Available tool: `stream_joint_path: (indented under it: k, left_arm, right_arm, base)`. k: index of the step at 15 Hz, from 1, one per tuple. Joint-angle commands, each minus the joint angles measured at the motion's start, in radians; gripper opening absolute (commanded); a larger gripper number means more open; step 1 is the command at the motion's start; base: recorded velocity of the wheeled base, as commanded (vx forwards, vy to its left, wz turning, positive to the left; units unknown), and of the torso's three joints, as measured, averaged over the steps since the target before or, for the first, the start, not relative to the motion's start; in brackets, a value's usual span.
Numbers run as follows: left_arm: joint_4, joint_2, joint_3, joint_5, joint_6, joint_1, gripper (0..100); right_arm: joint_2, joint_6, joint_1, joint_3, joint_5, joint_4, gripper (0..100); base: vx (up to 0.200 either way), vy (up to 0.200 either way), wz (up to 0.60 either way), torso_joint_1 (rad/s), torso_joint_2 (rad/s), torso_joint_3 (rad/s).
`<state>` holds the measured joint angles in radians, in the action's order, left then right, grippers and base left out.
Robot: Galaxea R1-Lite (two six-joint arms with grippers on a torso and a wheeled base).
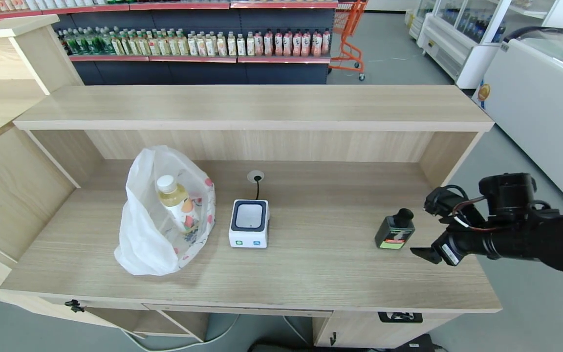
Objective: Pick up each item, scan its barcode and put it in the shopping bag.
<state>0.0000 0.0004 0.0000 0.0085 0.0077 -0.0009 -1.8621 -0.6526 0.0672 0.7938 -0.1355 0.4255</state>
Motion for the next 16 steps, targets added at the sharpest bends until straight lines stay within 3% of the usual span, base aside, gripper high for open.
stream_joint_path:
  k: [1, 7, 12, 13, 16]
  left_arm:
    - [0.0, 0.0, 0.0, 0.001, 0.0, -0.001, 100]
    - [0.0, 0.0, 0.0, 0.001, 0.0, -0.001, 100]
    - [0.0, 0.0, 0.0, 0.001, 0.0, -0.001, 100]
    - [0.0, 0.0, 0.0, 0.001, 0.0, -0.001, 100]
    - [0.0, 0.0, 0.0, 0.001, 0.0, 0.001, 100]
  right_arm:
    - [-0.077, -0.002, 0.031, 0.021, -0.004, 0.027, 100]
    - [-0.195, -0.009, 0.08, 0.087, -0.001, 0.125, 100]
    - [-0.249, 0.001, 0.098, 0.168, -0.01, 0.128, 100]
    - [-0.25, 0.001, 0.1, 0.174, -0.024, 0.128, 0]
    - [-0.275, -0.002, 0.105, 0.196, -0.036, 0.13, 0]
  base:
    - [0.0, 0.0, 0.0, 0.0, 0.0, 0.0]
    - [0.0, 0.0, 0.0, 0.0, 0.0, 0.0]
    - [0.0, 0.0, 0.0, 0.0, 0.0, 0.0]
    - [0.0, 0.0, 0.0, 0.0, 0.0, 0.0]
    - [0.0, 0.0, 0.0, 0.0, 0.0, 0.0]
